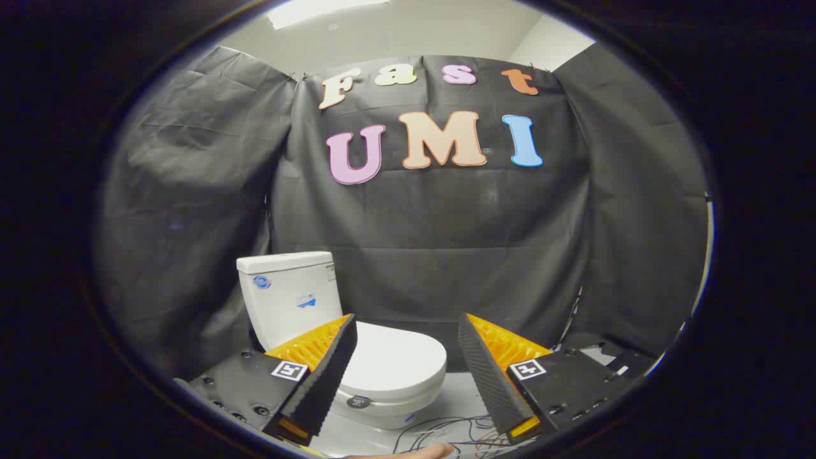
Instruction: Open the toilet lid.
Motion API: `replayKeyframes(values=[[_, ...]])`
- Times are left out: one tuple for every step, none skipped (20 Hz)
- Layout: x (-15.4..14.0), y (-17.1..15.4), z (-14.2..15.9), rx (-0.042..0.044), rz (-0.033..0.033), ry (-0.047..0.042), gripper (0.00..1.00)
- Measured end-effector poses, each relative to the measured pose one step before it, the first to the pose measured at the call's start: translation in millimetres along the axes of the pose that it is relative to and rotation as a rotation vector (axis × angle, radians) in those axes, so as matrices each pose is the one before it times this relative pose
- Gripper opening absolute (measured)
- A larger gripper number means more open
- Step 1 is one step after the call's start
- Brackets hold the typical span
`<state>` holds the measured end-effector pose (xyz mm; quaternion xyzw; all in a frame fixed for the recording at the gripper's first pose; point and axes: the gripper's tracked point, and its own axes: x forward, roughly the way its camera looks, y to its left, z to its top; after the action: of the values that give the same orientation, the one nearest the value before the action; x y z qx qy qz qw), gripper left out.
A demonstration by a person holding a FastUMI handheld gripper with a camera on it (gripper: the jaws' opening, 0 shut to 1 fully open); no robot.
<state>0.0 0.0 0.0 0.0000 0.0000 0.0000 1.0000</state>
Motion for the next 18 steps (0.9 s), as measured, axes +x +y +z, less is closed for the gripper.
replayKeyframes(values=[[0.88, 0.54, -0.25, -0.00173, 0.00058, -0.00031, 0.99], [-1.17, 0.08, 0.66, -0.00058, 0.00092, 0.00003, 0.99], [0.49, -0.46, -0.42, 0.00069, 0.00018, 0.00011, 0.99], [-0.13, 0.31, 0.39, -0.00034, 0.00002, -0.00152, 0.99], [0.26, -0.14, -0.53, 0.00117, -0.00045, 0.00165, 0.99], [-0.40, -0.14, 0.15, 0.00166, 0.00027, -0.00047, 0.99], [0.11, -0.12, 0.52, 0.00131, -0.00114, -0.00209, 0.99], [0.68, 0.98, -0.10, -0.00126, -0.00016, 0.00195, 0.99], [-0.56, -0.88, -0.97, -0.00247, 0.00038, 0.00231, 0.99], [-0.27, -0.90, 0.76, 0.00220, -0.00111, -0.00240, 0.99], [0.36, 1.46, -0.46, -0.00170, 0.00080, 0.00133, 0.99], [-0.34, -0.43, 0.66, -0.00016, 0.00049, -0.00133, 0.99], [0.09, 0.04, -0.34, 0.00049, -0.00004, 0.00009, 0.99], [0.25, 0.36, 0.22, -0.00184, 0.00024, 0.00012, 0.99], [0.17, -0.81, -0.67, 0.00063, -0.00033, 0.00042, 0.99], [-0.35, 0.50, 0.85, -0.00175, 0.00064, -0.00148, 0.99], [-0.20, -0.20, -0.58, 0.00055, -0.00001, 0.00046, 0.99], [0.51, 0.01, 0.91, 0.00029, -0.00037, -0.00191, 0.99]])
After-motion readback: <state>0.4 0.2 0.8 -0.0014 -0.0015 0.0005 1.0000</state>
